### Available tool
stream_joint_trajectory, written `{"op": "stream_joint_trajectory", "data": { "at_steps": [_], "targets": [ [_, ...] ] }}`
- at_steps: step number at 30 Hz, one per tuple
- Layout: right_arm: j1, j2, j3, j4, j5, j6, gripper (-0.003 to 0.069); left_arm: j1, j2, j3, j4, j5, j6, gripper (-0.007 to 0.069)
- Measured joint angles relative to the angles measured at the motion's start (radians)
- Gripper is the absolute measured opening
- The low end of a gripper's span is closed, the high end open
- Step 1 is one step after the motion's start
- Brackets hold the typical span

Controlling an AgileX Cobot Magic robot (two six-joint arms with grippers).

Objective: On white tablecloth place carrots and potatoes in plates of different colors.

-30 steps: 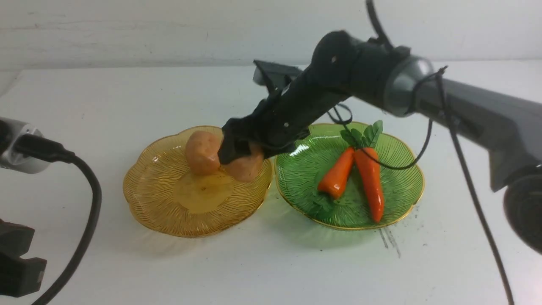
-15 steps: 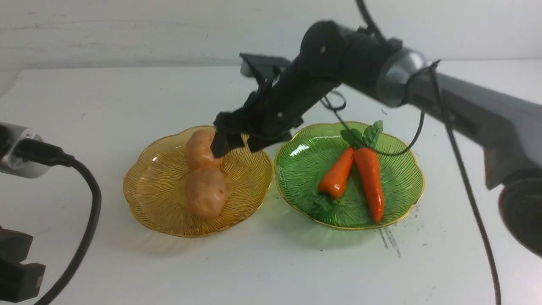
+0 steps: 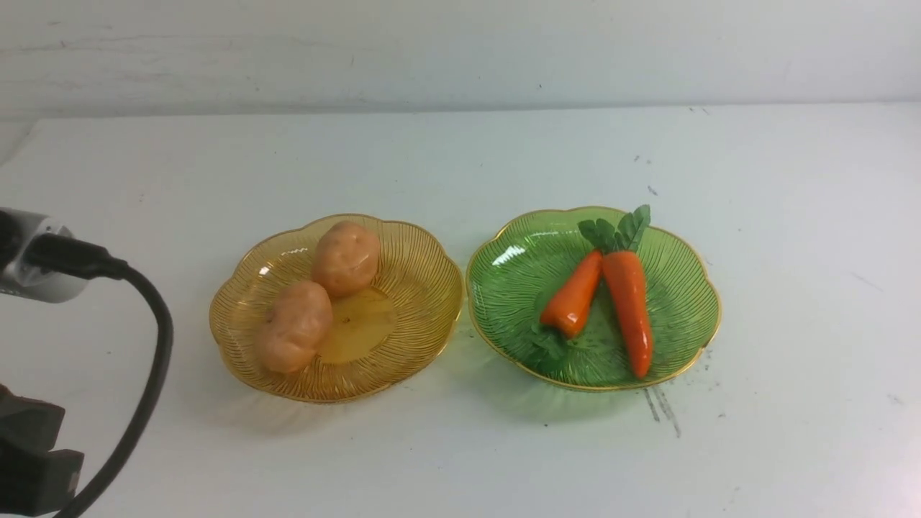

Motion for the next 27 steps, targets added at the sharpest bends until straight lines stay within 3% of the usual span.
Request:
{"op": "stream_joint_trajectory", "data": {
  "at_steps": [6, 12, 23, 27],
  "targets": [
    [0.000, 0.000, 0.001, -0.041, -0.005, 0.000, -0.0015, 0.000, -0.361, 0.205, 0.012, -0.150, 0.001, -0.0003],
    [0.000, 0.000, 0.001, -0.043, -0.007, 0.000, -0.0015, 0.000, -0.558, 0.280, 0.025, -0.225, 0.001, -0.0003],
    [0.000, 0.000, 0.001, -0.049, -0.007, 0.002, -0.0015, 0.000, -0.600, 0.280, 0.029, -0.229, 0.002, -0.0003],
    [0.000, 0.000, 0.003, -0.050, -0.007, 0.003, -0.0015, 0.006, -0.611, 0.324, 0.028, -0.305, 0.056, -0.0003]
  ]
}}
